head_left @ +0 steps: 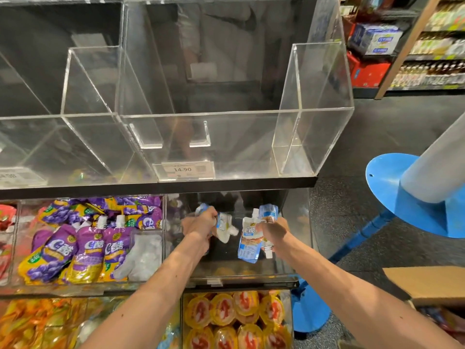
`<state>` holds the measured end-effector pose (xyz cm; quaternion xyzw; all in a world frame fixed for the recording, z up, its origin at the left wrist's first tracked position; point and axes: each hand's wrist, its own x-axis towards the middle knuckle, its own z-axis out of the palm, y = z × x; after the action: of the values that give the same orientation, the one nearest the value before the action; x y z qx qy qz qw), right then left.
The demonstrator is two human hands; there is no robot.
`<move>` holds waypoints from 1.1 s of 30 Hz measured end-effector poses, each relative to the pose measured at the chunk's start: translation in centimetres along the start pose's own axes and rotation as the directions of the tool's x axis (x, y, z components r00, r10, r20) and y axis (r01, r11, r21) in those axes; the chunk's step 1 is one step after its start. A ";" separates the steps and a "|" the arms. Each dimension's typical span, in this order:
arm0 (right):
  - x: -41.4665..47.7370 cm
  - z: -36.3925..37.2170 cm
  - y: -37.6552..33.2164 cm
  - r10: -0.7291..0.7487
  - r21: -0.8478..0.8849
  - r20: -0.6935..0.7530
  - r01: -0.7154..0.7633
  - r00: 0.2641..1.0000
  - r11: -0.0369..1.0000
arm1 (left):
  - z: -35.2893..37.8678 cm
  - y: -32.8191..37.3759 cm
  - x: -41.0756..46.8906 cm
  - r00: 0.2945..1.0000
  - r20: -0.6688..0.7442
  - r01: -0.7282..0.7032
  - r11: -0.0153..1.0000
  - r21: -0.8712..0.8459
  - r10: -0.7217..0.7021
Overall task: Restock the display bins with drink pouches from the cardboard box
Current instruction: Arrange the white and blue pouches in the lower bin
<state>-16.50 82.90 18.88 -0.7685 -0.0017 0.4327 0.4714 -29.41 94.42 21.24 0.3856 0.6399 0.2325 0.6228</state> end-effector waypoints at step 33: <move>2.5 1.3 -0.8 0.099 0.026 0.052 -0.100 0.994 0.995 | 1.4 -3.8 -0.5 0.579 0.810 -0.783 -0.214 0.584 0.093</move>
<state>-15.51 85.30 17.57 -0.7497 0.0309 0.4750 0.4598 -28.91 91.54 18.37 0.9475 0.2188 -0.1610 0.1687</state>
